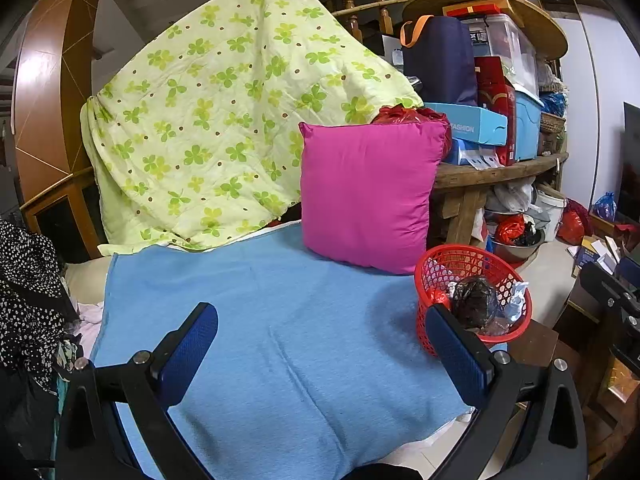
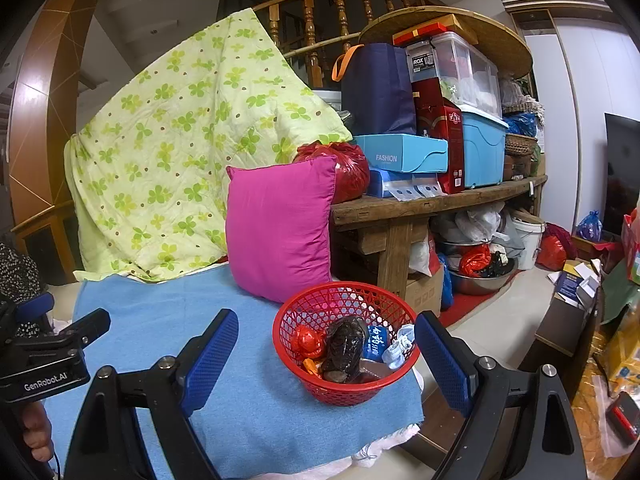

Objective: Collect trash

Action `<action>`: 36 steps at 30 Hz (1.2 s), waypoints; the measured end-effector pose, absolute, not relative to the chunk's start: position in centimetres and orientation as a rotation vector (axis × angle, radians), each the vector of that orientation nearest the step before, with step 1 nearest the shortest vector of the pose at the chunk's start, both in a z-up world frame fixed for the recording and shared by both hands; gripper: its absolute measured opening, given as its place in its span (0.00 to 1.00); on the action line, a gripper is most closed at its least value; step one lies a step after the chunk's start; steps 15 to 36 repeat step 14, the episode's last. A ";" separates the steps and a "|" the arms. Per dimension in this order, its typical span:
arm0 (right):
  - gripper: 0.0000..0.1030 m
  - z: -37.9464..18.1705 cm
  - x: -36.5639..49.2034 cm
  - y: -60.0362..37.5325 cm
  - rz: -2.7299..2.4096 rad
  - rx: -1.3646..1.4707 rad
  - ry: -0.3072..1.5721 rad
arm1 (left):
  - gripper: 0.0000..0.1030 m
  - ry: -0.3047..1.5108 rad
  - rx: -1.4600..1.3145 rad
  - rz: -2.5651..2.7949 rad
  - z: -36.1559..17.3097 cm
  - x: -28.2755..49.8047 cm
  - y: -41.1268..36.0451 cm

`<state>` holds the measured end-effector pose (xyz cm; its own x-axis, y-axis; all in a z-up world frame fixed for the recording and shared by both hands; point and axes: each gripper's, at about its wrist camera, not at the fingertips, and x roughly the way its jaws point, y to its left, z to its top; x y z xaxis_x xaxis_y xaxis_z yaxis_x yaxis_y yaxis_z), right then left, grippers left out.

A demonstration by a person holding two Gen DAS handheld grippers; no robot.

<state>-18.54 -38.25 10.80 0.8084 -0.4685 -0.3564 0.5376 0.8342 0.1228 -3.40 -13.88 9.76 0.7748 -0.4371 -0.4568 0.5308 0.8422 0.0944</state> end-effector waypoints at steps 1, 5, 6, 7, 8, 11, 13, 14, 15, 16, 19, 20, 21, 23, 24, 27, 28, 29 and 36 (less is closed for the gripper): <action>0.89 10.8 -18.5 -38.3 -0.542 0.224 0.322 | 1.00 0.437 0.224 -0.529 9.8 -3.4 -13.9; 0.89 11.0 -18.5 -38.2 -0.542 0.218 0.325 | 1.00 0.438 0.219 -0.532 9.7 -3.4 -13.9; 0.89 11.1 -18.4 -38.2 -0.542 0.218 0.327 | 1.00 0.438 0.218 -0.532 9.8 -3.3 -13.9; 0.89 11.2 -18.1 -38.3 -0.541 0.216 0.329 | 1.00 0.438 0.217 -0.534 9.8 -3.3 -13.9; 0.89 11.2 -17.9 -38.3 -0.539 0.215 0.333 | 1.00 0.438 0.216 -0.532 9.7 -3.3 -13.9; 0.89 11.1 -16.9 -38.2 -0.525 0.213 0.342 | 1.00 0.448 0.203 -0.534 9.5 -2.7 -13.8; 0.89 10.8 -15.7 -38.0 -0.502 0.211 0.356 | 1.00 0.466 0.184 -0.533 9.1 -1.4 -12.9; 0.89 10.4 -14.9 -37.8 -0.485 0.211 0.362 | 1.00 0.474 0.174 -0.531 8.7 -0.6 -12.3; 0.89 10.4 -14.9 -37.8 -0.485 0.211 0.362 | 1.00 0.474 0.174 -0.531 8.7 -0.6 -12.3; 0.89 10.4 -14.9 -37.8 -0.485 0.211 0.362 | 1.00 0.474 0.174 -0.531 8.7 -0.6 -12.3; 0.89 10.4 -14.9 -37.8 -0.485 0.211 0.362 | 1.00 0.474 0.174 -0.531 8.7 -0.6 -12.3; 0.89 10.4 -14.9 -37.8 -0.485 0.211 0.362 | 1.00 0.474 0.174 -0.531 8.7 -0.6 -12.3; 0.89 10.4 -14.9 -37.8 -0.485 0.211 0.362 | 1.00 0.474 0.174 -0.531 8.7 -0.6 -12.3; 0.89 10.4 -14.9 -37.8 -0.485 0.211 0.362 | 1.00 0.474 0.174 -0.531 8.7 -0.6 -12.3; 0.89 10.4 -14.9 -37.8 -0.485 0.211 0.362 | 1.00 0.474 0.174 -0.531 8.7 -0.6 -12.3; 0.89 10.4 -14.9 -37.8 -0.485 0.211 0.362 | 1.00 0.474 0.174 -0.531 8.7 -0.6 -12.3; 0.89 10.4 -14.9 -37.8 -0.485 0.211 0.362 | 1.00 0.474 0.174 -0.531 8.7 -0.6 -12.3; 0.89 10.4 -14.9 -37.8 -0.485 0.211 0.362 | 1.00 0.474 0.174 -0.531 8.7 -0.6 -12.3; 0.89 10.4 -14.9 -37.8 -0.485 0.211 0.362 | 1.00 0.474 0.174 -0.531 8.7 -0.6 -12.3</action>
